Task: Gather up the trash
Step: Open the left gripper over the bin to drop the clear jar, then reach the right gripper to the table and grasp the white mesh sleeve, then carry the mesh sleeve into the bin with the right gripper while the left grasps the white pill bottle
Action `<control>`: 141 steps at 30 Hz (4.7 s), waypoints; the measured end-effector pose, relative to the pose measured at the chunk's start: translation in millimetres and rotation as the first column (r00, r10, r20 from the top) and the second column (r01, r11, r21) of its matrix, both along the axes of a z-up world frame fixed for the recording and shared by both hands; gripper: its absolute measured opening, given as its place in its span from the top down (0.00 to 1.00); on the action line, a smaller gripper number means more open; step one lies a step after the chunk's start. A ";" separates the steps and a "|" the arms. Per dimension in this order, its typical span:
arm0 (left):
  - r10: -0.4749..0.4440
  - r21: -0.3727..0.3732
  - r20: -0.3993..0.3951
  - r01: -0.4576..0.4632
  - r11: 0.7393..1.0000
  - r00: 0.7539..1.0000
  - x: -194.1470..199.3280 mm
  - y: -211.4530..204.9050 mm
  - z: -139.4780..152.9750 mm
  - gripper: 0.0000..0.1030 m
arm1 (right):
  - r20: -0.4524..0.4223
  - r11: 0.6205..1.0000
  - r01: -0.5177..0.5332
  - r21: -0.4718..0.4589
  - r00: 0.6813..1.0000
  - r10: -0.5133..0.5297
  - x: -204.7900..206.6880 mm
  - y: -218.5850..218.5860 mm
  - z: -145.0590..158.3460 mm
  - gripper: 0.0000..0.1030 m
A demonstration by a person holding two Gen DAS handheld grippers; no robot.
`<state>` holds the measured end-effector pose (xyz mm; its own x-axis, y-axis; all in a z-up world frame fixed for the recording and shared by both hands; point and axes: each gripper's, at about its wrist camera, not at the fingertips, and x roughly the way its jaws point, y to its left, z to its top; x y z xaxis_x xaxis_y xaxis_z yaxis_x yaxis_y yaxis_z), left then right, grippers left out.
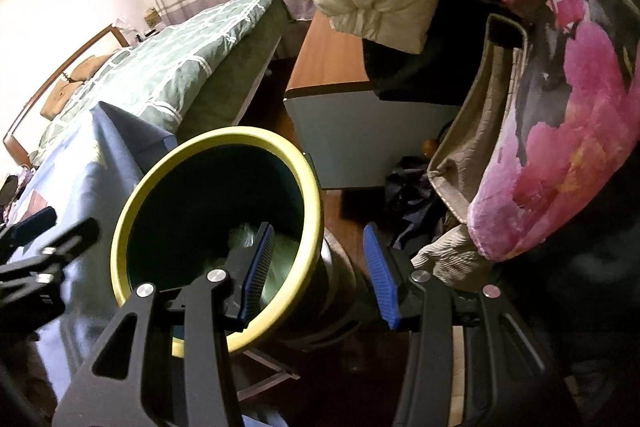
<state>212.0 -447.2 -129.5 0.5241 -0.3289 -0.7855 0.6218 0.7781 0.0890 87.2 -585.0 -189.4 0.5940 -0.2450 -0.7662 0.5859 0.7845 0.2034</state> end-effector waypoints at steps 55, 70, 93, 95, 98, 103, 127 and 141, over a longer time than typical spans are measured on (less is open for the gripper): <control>0.745 -0.292 0.321 -0.687 0.665 0.585 -118.1 517.4 116.2 0.10 | 0.056 0.574 -0.817 -0.046 0.572 0.818 65.3 470.3 87.4 0.56; 0.737 -0.294 0.320 -0.677 0.675 0.596 -137.8 518.7 119.8 0.10 | 0.030 0.528 -0.849 -0.023 0.527 0.849 59.5 502.5 74.1 0.86; 0.673 -0.259 0.283 -0.621 0.740 0.683 -137.2 480.7 108.8 0.10 | 0.262 0.780 -0.615 -0.119 0.738 0.622 56.6 355.0 146.1 0.89; 0.657 -0.249 0.267 -0.608 0.754 0.705 -133.7 470.4 102.7 0.10 | 0.263 0.810 -0.574 -0.117 0.769 0.583 55.0 334.7 144.8 0.89; 0.640 -0.238 0.246 -0.595 0.768 0.728 -130.7 454.0 92.7 0.10 | 0.255 0.868 -0.485 -0.108 0.830 0.496 54.6 289.9 138.9 0.89; 0.625 -0.212 0.215 -0.589 0.780 0.750 -126.6 433.0 76.0 0.10 | 0.198 0.936 -0.339 -0.098 0.915 0.352 57.3 222.1 114.8 0.89; 0.630 -0.109 0.092 -0.621 0.776 0.771 -109.9 389.3 16.7 0.10 | 0.035 0.999 -0.025 -0.035 0.999 0.026 74.3 65.7 12.3 0.67; 0.628 -0.045 0.066 -0.627 0.778 0.775 -102.1 383.3 -9.4 0.10 | 0.077 0.992 -0.125 -0.022 0.989 0.126 74.0 98.2 23.2 0.67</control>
